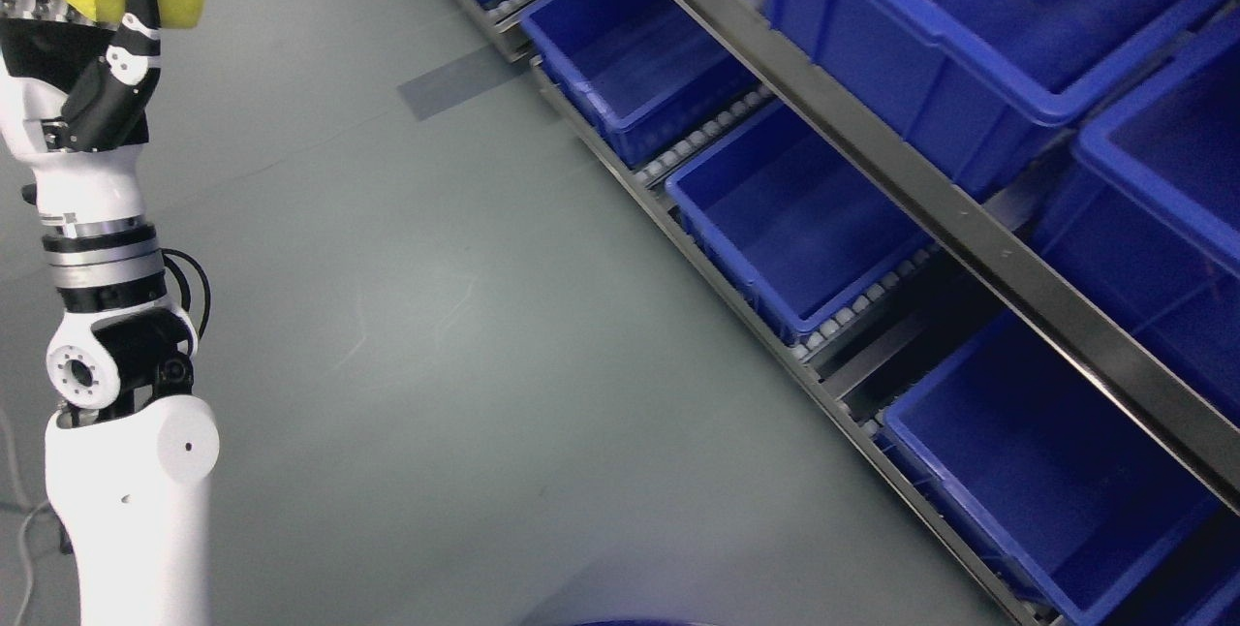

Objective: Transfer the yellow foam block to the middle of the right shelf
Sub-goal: 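Carry the held cube toward the blue bin shelf while turning, then open the left hand to drop the cube into the blue bin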

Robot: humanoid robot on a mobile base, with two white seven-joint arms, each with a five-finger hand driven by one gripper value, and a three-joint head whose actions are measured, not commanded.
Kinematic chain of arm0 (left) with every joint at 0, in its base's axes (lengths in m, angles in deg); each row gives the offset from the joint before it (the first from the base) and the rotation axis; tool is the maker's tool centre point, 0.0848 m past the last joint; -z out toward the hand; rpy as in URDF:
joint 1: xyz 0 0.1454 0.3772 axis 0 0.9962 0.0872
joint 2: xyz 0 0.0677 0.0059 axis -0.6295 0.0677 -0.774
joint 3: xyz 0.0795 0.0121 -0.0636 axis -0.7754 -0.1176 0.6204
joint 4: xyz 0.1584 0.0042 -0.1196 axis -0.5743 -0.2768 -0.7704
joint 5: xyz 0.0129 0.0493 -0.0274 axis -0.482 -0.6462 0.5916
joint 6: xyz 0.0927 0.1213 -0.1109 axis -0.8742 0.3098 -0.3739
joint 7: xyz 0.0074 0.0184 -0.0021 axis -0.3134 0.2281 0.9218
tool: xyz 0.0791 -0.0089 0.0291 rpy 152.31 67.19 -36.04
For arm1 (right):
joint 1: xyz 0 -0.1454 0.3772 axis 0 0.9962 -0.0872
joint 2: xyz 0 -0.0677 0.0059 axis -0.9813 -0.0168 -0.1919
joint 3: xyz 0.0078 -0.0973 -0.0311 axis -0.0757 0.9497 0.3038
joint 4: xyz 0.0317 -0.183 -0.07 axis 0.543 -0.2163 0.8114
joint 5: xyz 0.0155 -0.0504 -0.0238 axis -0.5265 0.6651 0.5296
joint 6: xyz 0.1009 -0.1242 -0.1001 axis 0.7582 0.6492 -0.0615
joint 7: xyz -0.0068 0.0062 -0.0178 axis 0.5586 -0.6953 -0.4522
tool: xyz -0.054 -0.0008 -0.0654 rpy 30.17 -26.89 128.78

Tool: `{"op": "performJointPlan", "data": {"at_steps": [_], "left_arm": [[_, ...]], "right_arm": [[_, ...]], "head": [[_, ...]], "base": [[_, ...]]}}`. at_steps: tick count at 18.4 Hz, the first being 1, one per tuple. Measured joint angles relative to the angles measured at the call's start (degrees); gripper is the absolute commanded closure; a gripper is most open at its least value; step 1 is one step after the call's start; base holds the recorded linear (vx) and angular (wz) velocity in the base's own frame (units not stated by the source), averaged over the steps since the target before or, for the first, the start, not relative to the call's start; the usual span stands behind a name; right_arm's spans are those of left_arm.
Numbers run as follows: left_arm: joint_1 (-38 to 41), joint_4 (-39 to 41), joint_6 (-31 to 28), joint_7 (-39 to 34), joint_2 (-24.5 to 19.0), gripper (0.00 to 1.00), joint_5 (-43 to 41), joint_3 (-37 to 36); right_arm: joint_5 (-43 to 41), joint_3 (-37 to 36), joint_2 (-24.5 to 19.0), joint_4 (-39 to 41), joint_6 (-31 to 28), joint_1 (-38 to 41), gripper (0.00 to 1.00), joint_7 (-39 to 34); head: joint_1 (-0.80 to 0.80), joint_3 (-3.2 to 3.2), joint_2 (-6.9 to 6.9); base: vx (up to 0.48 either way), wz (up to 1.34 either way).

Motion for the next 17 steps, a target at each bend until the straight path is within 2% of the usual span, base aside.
{"op": "performJointPlan", "data": {"at_steps": [6, 10, 14, 17], "left_arm": [[-2.09, 0.42, -0.79, 1.42, -0.56, 0.78, 0.05, -0.11], [-7.52, 1.43, -10.6, 2.92, -1.18, 0.81, 0.06, -0.88], [-16.64, 2.22, -25.6, 6.89, -4.35, 0.79, -2.41, -3.68], [-21.04, 1.94, -29.57, 13.88, -7.84, 0.77, -9.18, -7.3]], "right_arm": [[0.0, 0.0, 0.0, 0.0, 0.0, 0.02, 0.0, 0.0], [0.0, 0.0, 0.0, 0.0, -0.04, 0.01, 0.0, 0.0], [0.0, 0.0, 0.0, 0.0, -0.06, 0.02, 0.0, 0.0], [0.0, 0.0, 0.0, 0.0, -0.06, 0.01, 0.0, 0.01]], "head": [[0.0, 0.0, 0.0], [0.0, 0.0, 0.0], [0.0, 0.0, 0.0], [0.0, 0.0, 0.0]], "base": [[0.252, -0.95], [0.158, -0.8], [0.067, -0.44], [0.037, -0.23]]}}
